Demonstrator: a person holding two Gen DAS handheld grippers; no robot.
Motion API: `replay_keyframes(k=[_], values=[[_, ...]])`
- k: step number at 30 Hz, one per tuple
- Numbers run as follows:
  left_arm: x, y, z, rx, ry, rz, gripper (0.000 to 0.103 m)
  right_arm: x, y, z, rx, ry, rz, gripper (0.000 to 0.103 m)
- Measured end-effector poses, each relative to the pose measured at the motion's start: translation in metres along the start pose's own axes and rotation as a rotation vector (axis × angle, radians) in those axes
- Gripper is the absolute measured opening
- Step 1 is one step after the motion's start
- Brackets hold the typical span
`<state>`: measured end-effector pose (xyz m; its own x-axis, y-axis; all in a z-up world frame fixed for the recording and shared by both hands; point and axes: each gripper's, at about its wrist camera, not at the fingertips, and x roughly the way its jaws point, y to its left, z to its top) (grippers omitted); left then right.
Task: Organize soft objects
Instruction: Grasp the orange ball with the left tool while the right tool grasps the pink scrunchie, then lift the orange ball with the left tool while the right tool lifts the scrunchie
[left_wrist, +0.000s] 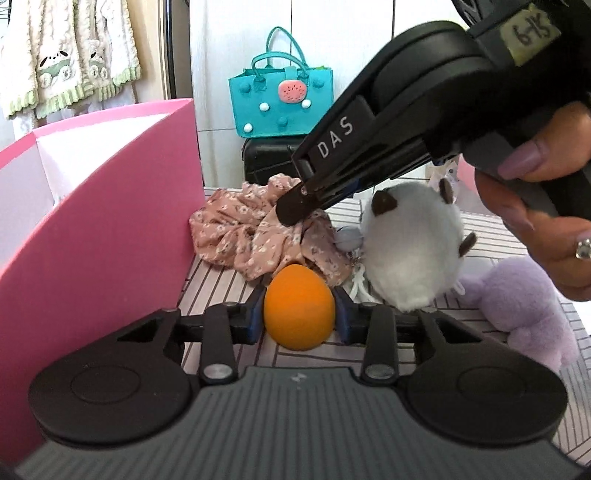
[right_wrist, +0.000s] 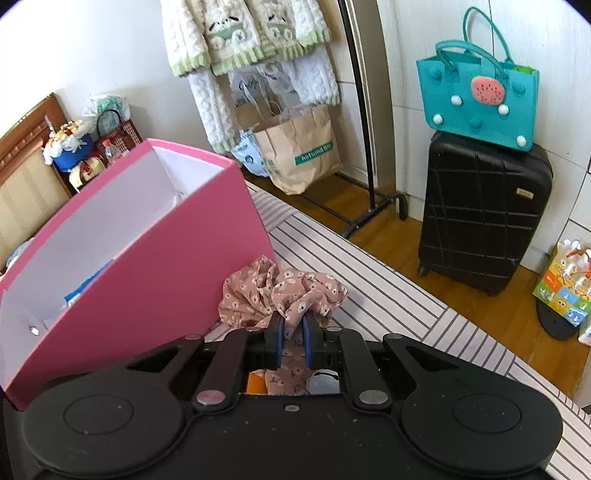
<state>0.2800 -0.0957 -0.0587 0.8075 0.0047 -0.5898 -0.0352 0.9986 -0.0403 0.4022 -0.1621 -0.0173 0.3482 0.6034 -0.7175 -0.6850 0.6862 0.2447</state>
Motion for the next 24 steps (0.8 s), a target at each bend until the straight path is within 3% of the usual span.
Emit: replay_keyframes(k=[15, 19, 24], values=[[-0.024, 0.007, 0.004, 0.002, -0.035, -0.055, 0.035, -0.040, 0.023, -0.003, 0.003, -0.083, -0.017, 0.006], [-0.033, 0.007, 0.000, 0.011, -0.084, -0.030, 0.035, -0.058, 0.035, -0.005, -0.016, -0.107, -0.038, 0.006], [-0.046, 0.013, 0.000, -0.004, -0.054, -0.089, 0.035, -0.075, 0.046, -0.012, -0.021, -0.100, -0.071, 0.006]])
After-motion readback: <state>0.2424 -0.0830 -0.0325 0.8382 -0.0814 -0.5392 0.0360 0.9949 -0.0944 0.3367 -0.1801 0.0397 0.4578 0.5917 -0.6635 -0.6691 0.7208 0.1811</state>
